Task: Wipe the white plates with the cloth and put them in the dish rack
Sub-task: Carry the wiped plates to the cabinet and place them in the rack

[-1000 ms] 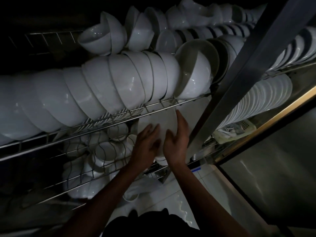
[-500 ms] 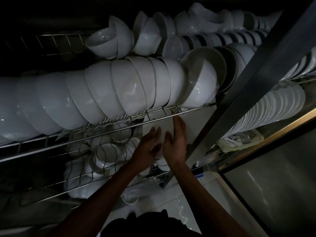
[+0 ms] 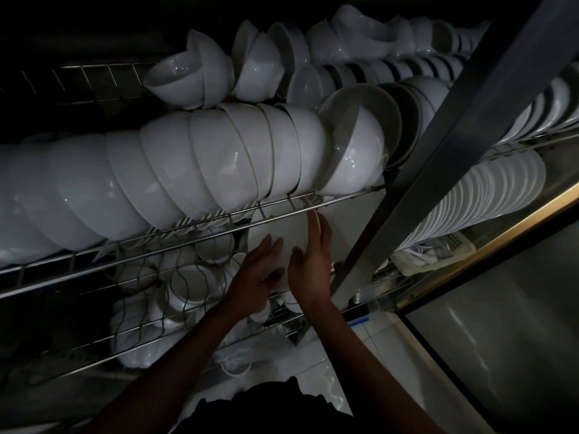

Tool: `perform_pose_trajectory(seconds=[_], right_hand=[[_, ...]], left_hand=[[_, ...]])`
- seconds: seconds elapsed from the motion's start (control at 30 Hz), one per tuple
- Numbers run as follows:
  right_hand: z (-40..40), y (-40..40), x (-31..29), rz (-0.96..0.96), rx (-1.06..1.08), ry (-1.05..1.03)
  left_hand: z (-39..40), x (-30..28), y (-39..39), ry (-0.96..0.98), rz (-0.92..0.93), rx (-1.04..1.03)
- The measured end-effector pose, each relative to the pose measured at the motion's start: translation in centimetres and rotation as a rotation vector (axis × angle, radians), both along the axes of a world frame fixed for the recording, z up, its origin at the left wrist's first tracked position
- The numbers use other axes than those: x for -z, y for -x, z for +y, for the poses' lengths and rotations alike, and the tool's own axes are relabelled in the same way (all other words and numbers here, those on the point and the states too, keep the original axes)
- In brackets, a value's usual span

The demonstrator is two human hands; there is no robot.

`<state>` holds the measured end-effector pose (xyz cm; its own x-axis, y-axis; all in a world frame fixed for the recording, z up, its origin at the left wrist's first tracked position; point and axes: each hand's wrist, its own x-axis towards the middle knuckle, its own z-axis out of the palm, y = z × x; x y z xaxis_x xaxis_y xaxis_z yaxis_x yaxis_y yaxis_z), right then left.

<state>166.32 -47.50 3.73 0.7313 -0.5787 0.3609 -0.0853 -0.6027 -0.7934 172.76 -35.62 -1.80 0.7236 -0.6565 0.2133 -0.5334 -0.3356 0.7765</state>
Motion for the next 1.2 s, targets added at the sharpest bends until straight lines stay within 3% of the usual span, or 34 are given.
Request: perform_pose_trajectory(seconds=[0.17, 0.37, 0.5, 0.9, 1.2], right_hand=[[0.0, 0.3, 0.3, 0.085, -0.001, 0.039], [-0.6, 0.7, 1.0, 0.087, -0.027, 0.055], [-0.9, 0.9, 1.4, 0.115, -0.045, 0.052], [-0.3, 1.9, 1.2, 0.068, -0.050, 0.034], [-0.2, 3.7, 1.6, 0.062, -0.088, 0.021]], left_hand=[[0.2, 0.9, -0.2, 0.015, 0.037, -0.018], [0.7, 1.7, -0.5, 0.027, 0.216, -0.060], [0.9, 1.7, -0.6, -0.036, 0.126, -0.076], [1.0, 0.8, 0.8, -0.085, 0.123, -0.211], [1.3, 0.1, 2.5, -0.156, 0.019, -0.215]])
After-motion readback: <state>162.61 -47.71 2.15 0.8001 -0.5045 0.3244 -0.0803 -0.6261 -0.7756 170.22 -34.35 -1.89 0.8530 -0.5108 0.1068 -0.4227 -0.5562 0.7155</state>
